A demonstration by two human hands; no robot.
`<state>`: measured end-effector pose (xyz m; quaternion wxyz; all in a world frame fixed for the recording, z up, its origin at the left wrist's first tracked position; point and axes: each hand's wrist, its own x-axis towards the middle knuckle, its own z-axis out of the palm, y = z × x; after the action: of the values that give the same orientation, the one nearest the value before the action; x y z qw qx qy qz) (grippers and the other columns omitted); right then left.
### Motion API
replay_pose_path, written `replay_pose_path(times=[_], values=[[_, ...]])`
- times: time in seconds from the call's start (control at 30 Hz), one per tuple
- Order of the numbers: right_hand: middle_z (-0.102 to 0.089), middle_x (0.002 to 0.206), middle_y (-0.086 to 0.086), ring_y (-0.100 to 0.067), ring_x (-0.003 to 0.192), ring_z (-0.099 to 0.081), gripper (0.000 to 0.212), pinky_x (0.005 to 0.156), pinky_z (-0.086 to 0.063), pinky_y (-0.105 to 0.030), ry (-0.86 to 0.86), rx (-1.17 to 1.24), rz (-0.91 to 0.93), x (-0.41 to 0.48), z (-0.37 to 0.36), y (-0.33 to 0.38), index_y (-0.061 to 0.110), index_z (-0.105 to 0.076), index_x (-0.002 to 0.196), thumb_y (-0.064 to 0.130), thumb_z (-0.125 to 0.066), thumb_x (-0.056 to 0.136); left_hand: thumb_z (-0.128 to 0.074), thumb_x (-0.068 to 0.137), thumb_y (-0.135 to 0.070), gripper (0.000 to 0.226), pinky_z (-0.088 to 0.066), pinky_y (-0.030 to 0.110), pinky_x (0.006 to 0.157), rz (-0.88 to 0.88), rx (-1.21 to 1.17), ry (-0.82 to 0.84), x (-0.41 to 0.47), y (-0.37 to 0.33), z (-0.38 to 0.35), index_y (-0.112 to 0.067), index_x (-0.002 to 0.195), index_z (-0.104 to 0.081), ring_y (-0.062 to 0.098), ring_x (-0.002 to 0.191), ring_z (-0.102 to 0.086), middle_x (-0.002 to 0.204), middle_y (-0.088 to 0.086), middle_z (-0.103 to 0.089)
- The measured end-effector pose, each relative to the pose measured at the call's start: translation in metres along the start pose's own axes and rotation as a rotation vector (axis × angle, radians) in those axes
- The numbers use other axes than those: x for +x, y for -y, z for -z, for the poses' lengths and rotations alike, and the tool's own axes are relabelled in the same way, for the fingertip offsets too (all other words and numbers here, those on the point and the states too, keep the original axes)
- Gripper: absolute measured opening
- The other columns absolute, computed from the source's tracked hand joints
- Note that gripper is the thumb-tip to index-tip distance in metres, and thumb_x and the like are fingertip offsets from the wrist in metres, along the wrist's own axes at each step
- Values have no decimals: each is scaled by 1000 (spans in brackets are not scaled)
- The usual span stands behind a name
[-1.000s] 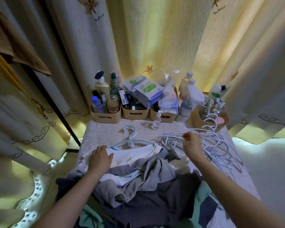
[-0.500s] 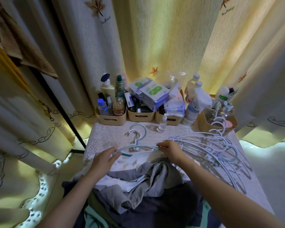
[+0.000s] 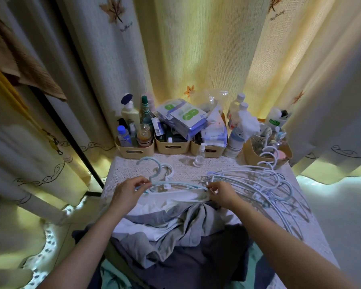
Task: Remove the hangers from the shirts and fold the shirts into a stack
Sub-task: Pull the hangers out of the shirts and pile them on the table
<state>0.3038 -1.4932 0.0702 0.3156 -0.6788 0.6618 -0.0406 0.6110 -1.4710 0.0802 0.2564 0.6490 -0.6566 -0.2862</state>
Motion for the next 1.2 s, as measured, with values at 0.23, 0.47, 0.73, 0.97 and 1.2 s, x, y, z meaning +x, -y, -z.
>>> replay_pose_path(times=[0.23,0.47,0.73,0.97,1.2], values=[[-68,95,-9,-10,70,-60,28,63,-47,-21,72,338,-164,-8,22,-6,4,-69,109,-3,-53,87,-65,88,-12,23,-43,21,64,92,-274,-48,-2,3,15,-26,69,-61,11,67,-59,62,-4,-61],[-66,113,-2,-16,103,-60,28,92,-47,-31,114,152,385,-15,36,77,15,-60,118,19,-62,90,-70,84,-20,3,-47,32,74,26,-329,136,2,-45,-19,-23,82,-70,15,77,-62,80,1,-69],[-56,62,6,-9,52,-44,17,53,-37,-22,-120,340,156,-16,56,36,23,-68,87,21,-53,95,-57,93,-35,29,-45,40,94,138,-42,113,15,2,-9,-15,113,-58,23,111,-55,119,6,-59],[-56,76,-12,-20,61,-44,29,55,-32,-30,-353,382,-209,-15,83,-85,0,-65,111,21,-51,97,-61,90,-26,44,-46,35,92,201,256,154,-20,52,-20,-16,131,-49,27,118,-54,130,9,-57],[-63,119,-23,-37,107,-59,32,84,-44,-36,-395,114,-379,-21,46,-128,-3,-60,122,9,-54,93,-49,91,-55,35,-53,26,81,189,138,506,-25,32,-14,-37,63,-58,5,70,-54,71,-14,-61]])
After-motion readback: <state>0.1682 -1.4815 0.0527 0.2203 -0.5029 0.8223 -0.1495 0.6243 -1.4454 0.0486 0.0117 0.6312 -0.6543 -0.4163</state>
